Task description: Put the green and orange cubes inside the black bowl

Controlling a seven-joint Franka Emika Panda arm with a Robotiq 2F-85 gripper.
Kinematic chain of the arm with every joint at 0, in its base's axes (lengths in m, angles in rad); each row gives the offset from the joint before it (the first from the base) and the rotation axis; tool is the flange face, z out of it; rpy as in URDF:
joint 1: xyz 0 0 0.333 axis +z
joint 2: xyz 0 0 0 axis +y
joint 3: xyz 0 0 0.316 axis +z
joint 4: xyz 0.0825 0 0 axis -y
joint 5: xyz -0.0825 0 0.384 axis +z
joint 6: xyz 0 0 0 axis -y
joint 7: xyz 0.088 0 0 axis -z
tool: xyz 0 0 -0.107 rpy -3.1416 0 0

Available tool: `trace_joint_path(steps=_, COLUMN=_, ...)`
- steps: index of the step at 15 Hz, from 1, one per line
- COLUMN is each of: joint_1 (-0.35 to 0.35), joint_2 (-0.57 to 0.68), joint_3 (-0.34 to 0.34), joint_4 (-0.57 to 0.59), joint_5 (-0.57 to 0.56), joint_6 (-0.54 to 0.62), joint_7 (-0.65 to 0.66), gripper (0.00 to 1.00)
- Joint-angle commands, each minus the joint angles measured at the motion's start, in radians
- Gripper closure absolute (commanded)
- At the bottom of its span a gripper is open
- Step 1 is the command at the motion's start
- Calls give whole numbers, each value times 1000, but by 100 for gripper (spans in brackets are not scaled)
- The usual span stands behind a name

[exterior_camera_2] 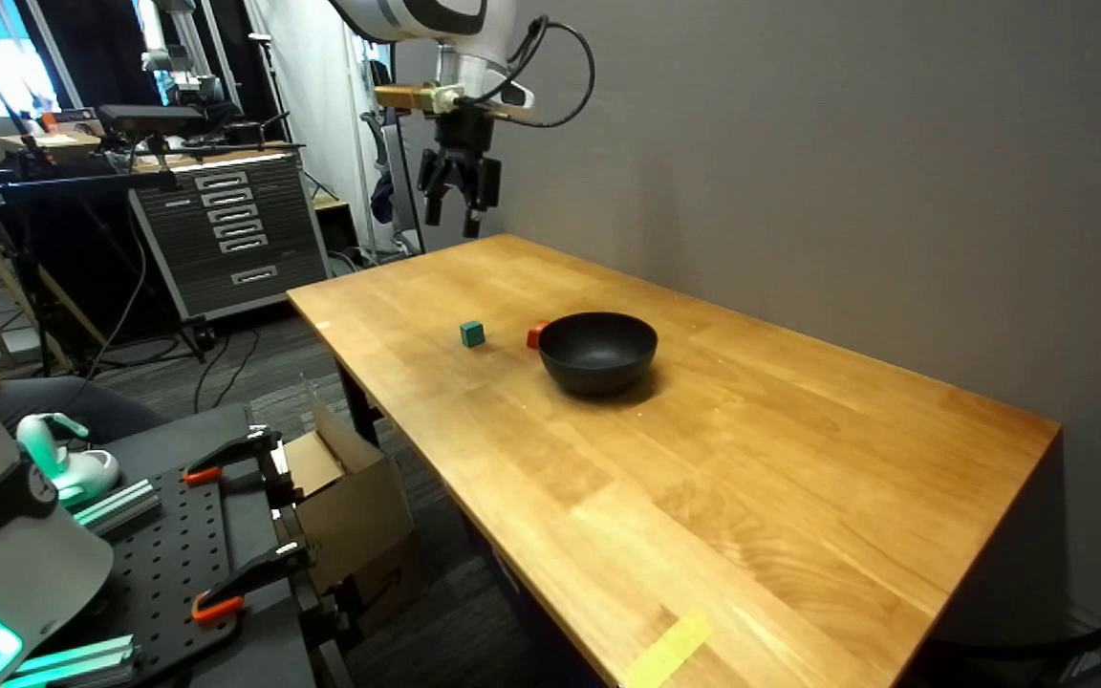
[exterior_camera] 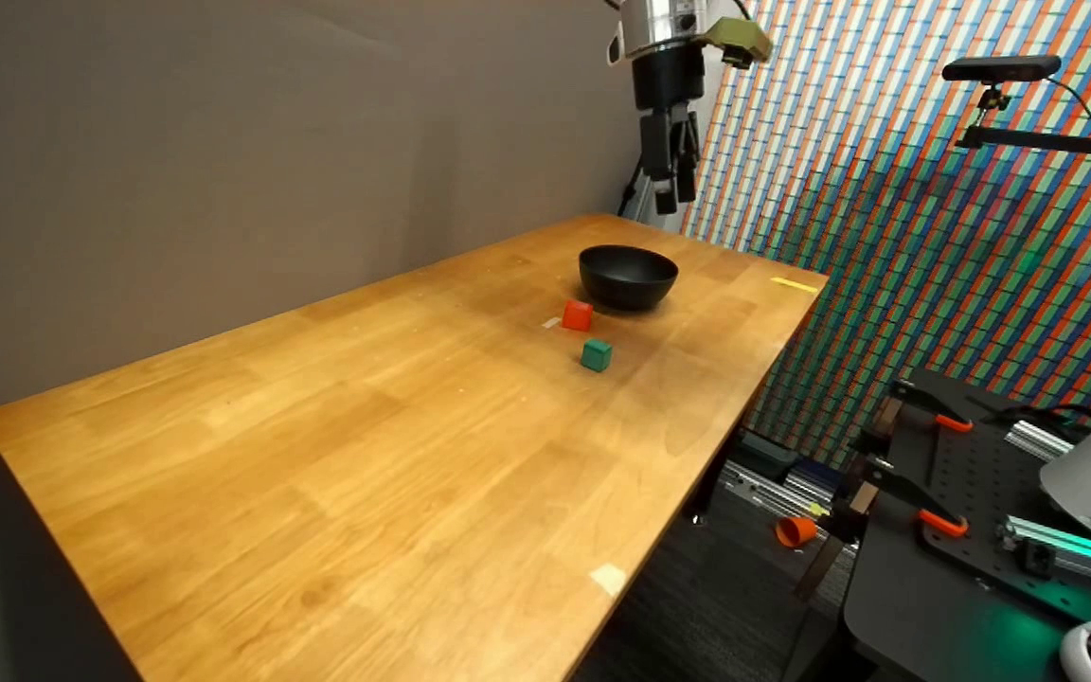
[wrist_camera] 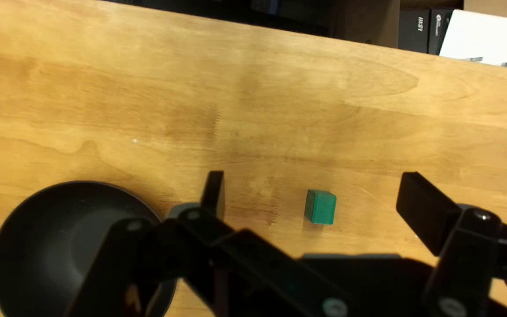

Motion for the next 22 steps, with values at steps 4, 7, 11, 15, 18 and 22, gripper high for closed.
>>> trace_joint_path(steps=4, joint_1=-10, joint_2=226, joint_3=-9, joint_4=225, joint_5=63, joint_6=-86, joint_7=-93, gripper=0)
trace_joint_path(steps=7, joint_1=-7, joint_2=308, joint_3=-3, joint_4=296, joint_5=67, joint_6=-137, joint_7=-115, gripper=0)
trace_joint_path(steps=11, joint_1=23, joint_2=429, joint_3=5, joint_4=404, joint_5=50, joint_6=-215, joint_7=-114, gripper=0)
trace_joint_path(steps=15, joint_1=68, joint_2=548, joint_3=15, joint_4=533, joint_5=39, joint_6=-277, joint_7=-111, gripper=0)
trace_joint_path(steps=18, joint_1=96, joint_2=605, joint_3=10, joint_4=592, joint_5=33, joint_6=-293, joint_7=-98, gripper=0)
trace_joint_path(steps=22, joint_1=122, joint_2=650, joint_3=-3, joint_4=630, joint_5=10, joint_6=-267, joint_7=-77, gripper=0)
